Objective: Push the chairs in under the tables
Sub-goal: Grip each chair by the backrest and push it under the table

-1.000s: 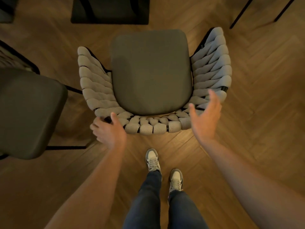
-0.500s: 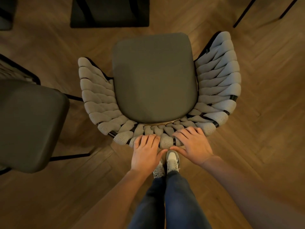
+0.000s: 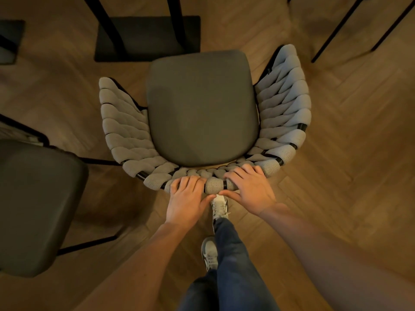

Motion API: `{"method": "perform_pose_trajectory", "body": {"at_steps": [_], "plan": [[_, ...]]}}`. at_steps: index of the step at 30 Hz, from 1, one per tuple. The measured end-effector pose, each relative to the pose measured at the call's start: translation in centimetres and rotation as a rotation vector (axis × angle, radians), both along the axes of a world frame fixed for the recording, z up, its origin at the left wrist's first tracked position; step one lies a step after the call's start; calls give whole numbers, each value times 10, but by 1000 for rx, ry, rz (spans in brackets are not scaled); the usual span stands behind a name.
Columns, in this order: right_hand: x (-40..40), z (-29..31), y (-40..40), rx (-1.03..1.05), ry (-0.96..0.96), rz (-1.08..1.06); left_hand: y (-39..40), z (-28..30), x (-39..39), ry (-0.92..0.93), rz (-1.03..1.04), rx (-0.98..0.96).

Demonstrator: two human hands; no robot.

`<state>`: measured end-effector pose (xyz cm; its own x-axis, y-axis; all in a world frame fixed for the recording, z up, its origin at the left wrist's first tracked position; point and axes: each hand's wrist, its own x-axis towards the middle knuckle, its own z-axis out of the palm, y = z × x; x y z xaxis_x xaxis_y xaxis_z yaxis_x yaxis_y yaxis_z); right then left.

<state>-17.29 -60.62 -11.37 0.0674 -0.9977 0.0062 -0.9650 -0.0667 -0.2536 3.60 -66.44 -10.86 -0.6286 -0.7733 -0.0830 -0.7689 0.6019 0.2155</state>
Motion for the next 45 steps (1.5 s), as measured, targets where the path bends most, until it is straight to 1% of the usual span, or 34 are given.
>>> {"method": "perform_pose_trajectory", "body": {"at_steps": [7, 14, 17, 24, 26, 31, 35, 45], "plan": [[-11, 0, -87, -49, -25, -41, -95, 0, -13, -64, -33, 73], [-21, 1, -154, 30, -49, -92, -170, 1, -27, -43, -65, 44], [-25, 0, -176, 51, -50, -104, -193, 2, -32, -59, -67, 61], [-26, 5, -216, 69, -55, -146, -243, 8, -38, -106, -116, 153], [-26, 6, -228, 80, -65, -160, -257, 9, -39, -117, -125, 147], [-32, 11, -254, 122, -80, -177, -282, 13, -47, -82, -128, 144], [-39, 14, -270, 148, -88, -180, -299, 15, -55, -108, -141, 152], [-69, 18, -300, 195, -101, -169, -321, 9, -82, -86, -126, 98]]}}
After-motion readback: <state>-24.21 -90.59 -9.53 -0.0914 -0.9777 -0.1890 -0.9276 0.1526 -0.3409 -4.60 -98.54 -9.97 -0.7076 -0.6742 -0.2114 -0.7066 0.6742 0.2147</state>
